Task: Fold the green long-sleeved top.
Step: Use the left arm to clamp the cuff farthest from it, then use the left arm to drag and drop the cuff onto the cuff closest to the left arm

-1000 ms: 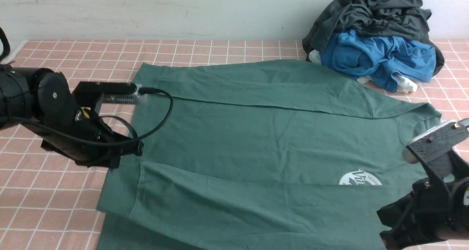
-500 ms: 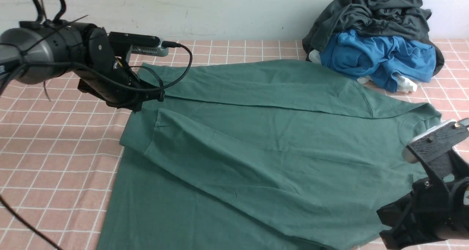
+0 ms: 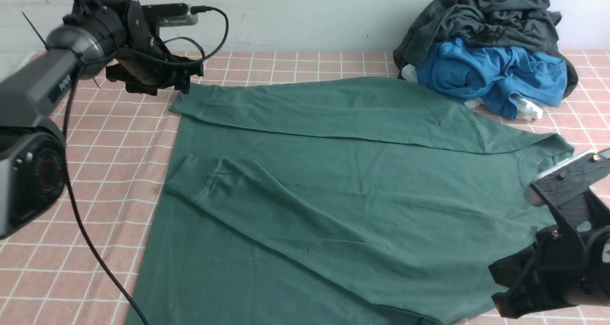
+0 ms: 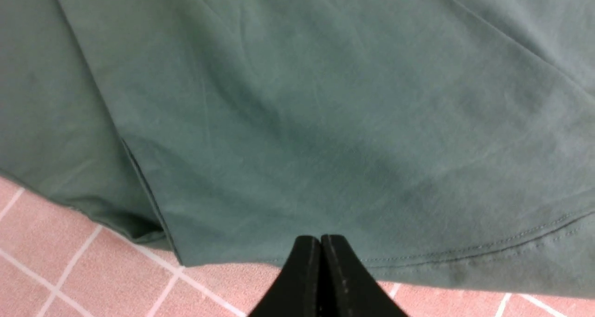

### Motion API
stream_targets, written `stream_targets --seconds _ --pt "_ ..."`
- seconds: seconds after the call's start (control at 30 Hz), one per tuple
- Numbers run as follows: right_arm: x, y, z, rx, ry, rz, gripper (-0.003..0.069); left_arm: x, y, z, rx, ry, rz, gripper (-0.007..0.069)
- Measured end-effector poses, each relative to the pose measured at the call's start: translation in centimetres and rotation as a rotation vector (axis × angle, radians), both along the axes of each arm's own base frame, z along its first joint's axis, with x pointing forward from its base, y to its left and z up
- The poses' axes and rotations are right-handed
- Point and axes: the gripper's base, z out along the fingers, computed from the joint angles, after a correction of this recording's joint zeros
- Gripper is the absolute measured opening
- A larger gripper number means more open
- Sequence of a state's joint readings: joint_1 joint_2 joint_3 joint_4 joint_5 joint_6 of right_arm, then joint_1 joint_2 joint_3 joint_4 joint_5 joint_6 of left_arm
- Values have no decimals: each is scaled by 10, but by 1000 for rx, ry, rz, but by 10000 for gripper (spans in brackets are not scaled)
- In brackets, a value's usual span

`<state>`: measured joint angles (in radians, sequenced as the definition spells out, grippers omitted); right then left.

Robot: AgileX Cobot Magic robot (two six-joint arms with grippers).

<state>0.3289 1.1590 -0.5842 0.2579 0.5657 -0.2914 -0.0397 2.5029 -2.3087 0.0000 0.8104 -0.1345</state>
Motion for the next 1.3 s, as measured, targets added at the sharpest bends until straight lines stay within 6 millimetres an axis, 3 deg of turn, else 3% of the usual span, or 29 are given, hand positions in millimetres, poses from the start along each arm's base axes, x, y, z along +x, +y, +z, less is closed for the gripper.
stream_targets --seconds 0.07,0.1,0.23,0.27,0.3,0.33,0.4,0.47,0.6,0.63,0.7,0.8,0.9,0.97,1.0,1.03,1.1,1.2,1.3 --pt "0 0 0 1 -4 -1 -13 6 0 -11 -1 -1 1 459" --pt "0 0 0 1 -6 -1 -13 10 -1 -27 0 12 1 449" --pt "1 0 1 2 -11 -2 -13 14 -1 -34 -2 -4 2 379" --pt "1 0 1 3 -15 -3 -13 14 -1 -33 -2 -1 2 277" --pt "1 0 1 3 -15 -3 -13 14 -1 -33 -1 -1 1 277" --pt "1 0 1 3 -15 -3 -13 13 -1 -33 2 10 -2 176" --pt "1 0 1 3 -15 -3 -13 9 -1 -26 23 42 -30 67" --pt "1 0 1 3 -15 -3 -13 4 0 -13 51 78 -68 34" --pt "1 0 1 3 -15 -3 -13 -20 1 35 108 194 -162 27" --pt "1 0 1 3 -15 -3 -13 -21 1 37 109 196 -164 27" --pt "1 0 1 3 -15 -3 -13 -32 0 65 108 189 -178 27" --pt "1 0 1 2 -10 -2 -13 -50 -1 76 98 229 -194 27" --pt "0 0 0 0 -2 0 -13 -75 -4 75 89 314 -208 27" --pt "0 0 0 0 -1 0 -13 -105 -7 62 86 428 -226 27" --pt "0 0 0 0 -1 0 -13 -107 -7 66 86 419 -226 27" --pt "0 0 0 0 -1 0 -13 -129 -7 54 83 501 -237 27" --pt "0 0 0 -4 -3 6 -13 -154 -6 46 81 546 -241 27" --pt "0 0 0 -8 -5 12 -13 -172 -6 30 106 537 -264 29" --pt "0 0 0 -6 -4 13 -13 -178 -8 17 141 527 -308 56"
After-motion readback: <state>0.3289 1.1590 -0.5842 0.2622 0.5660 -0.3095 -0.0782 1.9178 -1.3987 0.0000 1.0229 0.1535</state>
